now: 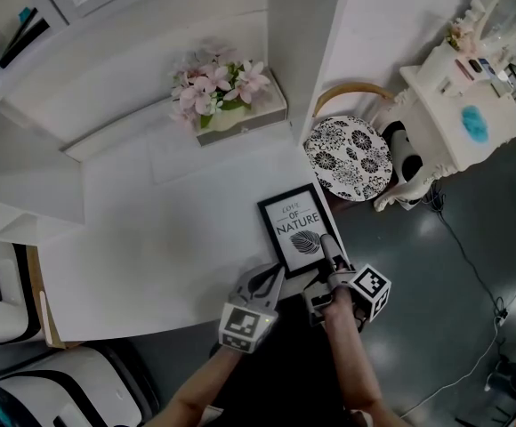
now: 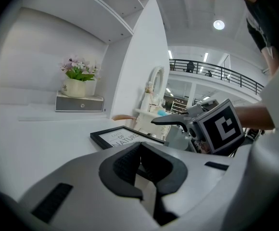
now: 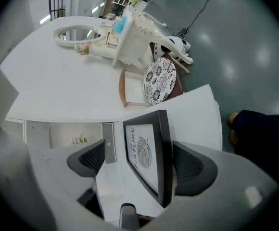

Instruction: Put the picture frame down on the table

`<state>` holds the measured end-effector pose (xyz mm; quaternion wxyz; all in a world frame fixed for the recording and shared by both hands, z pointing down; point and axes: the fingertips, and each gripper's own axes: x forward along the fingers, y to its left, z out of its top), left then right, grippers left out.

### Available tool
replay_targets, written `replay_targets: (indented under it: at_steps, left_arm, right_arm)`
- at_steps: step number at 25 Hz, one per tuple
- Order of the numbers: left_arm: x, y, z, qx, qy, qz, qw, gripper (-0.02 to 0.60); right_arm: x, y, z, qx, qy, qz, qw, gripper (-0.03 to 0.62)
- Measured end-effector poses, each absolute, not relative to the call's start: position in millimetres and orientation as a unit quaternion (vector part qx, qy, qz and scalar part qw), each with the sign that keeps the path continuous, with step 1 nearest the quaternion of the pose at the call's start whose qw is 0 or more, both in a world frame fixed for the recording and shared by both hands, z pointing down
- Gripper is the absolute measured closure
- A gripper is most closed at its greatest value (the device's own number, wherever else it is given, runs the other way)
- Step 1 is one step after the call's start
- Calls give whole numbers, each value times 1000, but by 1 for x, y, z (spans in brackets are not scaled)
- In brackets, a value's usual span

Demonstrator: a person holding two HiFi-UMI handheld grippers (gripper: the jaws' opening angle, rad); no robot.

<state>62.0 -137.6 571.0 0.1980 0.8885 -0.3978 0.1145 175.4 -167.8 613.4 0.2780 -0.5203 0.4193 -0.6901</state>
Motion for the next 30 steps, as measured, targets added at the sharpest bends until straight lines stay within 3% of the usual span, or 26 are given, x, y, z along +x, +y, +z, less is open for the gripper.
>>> replay_targets:
  at_steps: [18, 30]
  left_arm:
    - [65, -147, 569, 890, -397, 116, 195, 569]
    - [66, -154, 568, 889, -400, 111, 195, 569]
  right_arm:
    - [177, -165, 615, -528, 411, -697, 260, 169]
    - [171, -167, 616, -541, 425, -699, 195, 134]
